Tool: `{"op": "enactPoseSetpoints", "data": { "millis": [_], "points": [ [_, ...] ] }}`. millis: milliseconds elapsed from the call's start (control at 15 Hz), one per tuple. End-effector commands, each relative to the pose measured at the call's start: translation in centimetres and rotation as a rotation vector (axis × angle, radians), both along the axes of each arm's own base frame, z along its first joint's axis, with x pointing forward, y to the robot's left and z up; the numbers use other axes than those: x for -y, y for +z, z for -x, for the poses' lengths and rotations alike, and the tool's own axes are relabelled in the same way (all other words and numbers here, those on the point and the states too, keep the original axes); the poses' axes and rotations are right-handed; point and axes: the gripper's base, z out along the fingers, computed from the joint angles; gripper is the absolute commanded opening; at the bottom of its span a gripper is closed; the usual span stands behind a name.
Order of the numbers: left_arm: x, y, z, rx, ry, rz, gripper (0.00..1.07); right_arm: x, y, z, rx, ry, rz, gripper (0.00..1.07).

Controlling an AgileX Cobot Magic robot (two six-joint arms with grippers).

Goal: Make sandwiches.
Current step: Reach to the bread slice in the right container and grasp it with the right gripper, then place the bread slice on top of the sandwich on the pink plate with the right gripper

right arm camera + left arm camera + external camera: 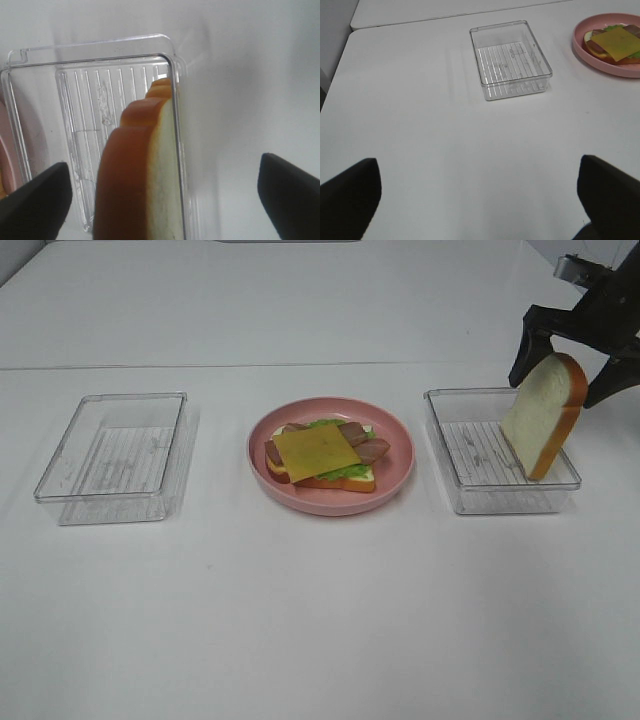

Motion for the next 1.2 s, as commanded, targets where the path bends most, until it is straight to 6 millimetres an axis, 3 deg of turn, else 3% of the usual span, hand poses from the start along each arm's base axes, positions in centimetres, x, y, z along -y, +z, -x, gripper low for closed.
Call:
{"op": "enactPoseSetpoints", "data": {
  "millis": [67,133,200,267,400,600,867,933,1067,1200],
  "points": [
    [0.0,0.0,0.2,0.015,0.0,0.0,1.0,-0.4,-0.5,0.4,-0.063,0.025,-0.03,0.88],
    [0.0,0.0,0.2,0.015,0.0,0.0,1.0,-0.4,-0.5,0.5,-0.069,0.026,-0.033,0.81],
    [0.0,0.0,0.2,0.015,0.0,0.0,1.0,-0.5,-0.4,0.6,-0.083,0.029,-0.044,0.61],
    [0.0,0.0,0.2,0.015,0.0,0.0,1.0,-0.6,-0.4,0.6,-0.085,0.028,-0.052,0.5],
    [0.0,0.0,0.2,0.015,0.0,0.0,1.0,-0.9,-0.2,0.7,-0.086,0.041,-0.089,0.0],
    [0.0,0.0,0.2,0.015,0.0,0.0,1.0,-1.3,1.2,0.9,-0.066,0.053,-0.101,0.0],
    [0.0,0.0,0.2,0.015,0.0,0.0,1.0,-2.8,5.6,1.8,0.021,0.085,-0.069,0.0],
    [0.0,0.0,0.2,0.015,0.0,0.0,1.0,-4.2,7.7,2.3,0.063,0.114,-0.05,0.0],
    [0.0,0.0,0.2,0.015,0.0,0.0,1.0,-5.7,9.7,3.0,0.103,0.142,-0.045,0.0],
    [0.0,0.0,0.2,0.015,0.0,0.0,1.0,-9.6,12.3,4.2,0.156,0.221,-0.052,0.0]
  ]
}}
